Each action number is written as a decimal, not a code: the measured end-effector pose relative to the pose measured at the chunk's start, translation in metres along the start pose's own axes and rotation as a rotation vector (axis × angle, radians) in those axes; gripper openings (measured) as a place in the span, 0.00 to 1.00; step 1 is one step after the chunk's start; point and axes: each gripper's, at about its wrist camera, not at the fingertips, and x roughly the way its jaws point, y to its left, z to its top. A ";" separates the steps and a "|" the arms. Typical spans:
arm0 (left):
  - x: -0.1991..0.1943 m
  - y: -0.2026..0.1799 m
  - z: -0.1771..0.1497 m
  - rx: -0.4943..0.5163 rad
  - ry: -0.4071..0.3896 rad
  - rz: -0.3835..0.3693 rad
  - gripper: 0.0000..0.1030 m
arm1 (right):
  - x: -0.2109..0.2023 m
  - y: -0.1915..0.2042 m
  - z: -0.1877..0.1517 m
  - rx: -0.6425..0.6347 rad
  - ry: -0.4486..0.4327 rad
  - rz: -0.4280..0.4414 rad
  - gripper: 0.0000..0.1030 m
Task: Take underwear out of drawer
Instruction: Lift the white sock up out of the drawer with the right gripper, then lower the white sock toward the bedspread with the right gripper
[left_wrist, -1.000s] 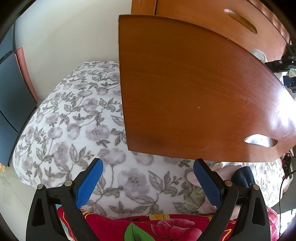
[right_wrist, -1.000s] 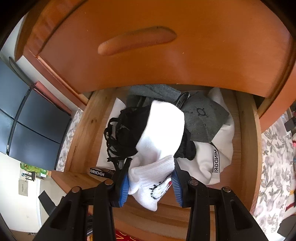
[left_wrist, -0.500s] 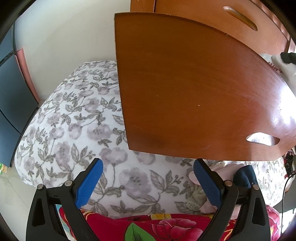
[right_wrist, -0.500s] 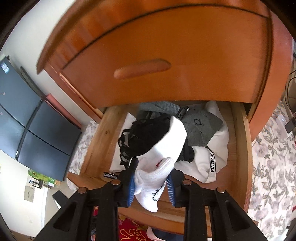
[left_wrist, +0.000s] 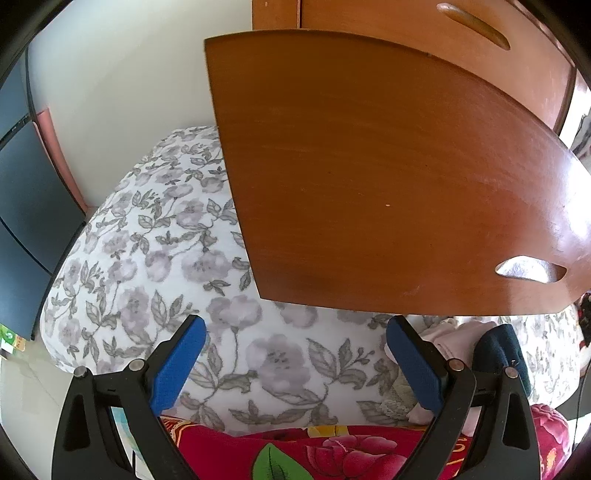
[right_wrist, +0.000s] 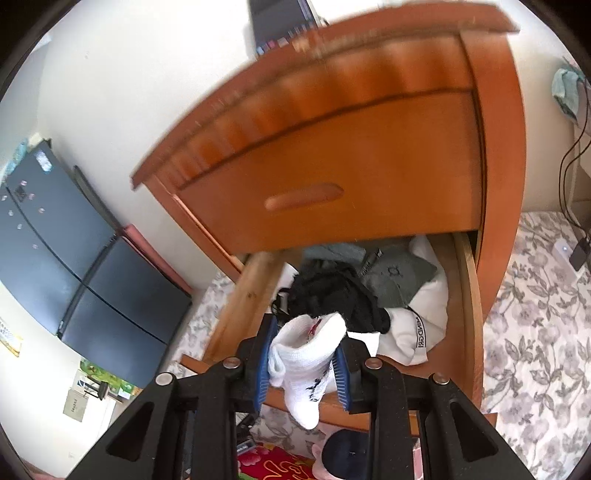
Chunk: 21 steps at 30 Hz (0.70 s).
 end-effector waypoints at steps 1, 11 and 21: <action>0.000 -0.001 0.000 0.004 0.000 0.005 0.95 | -0.007 0.003 0.000 -0.007 -0.019 0.012 0.30; 0.001 -0.004 0.000 0.025 0.002 0.039 0.95 | -0.066 0.026 -0.012 -0.087 -0.150 0.077 0.30; 0.001 -0.008 -0.001 0.037 -0.001 0.061 0.95 | -0.107 0.036 -0.036 -0.135 -0.221 0.082 0.30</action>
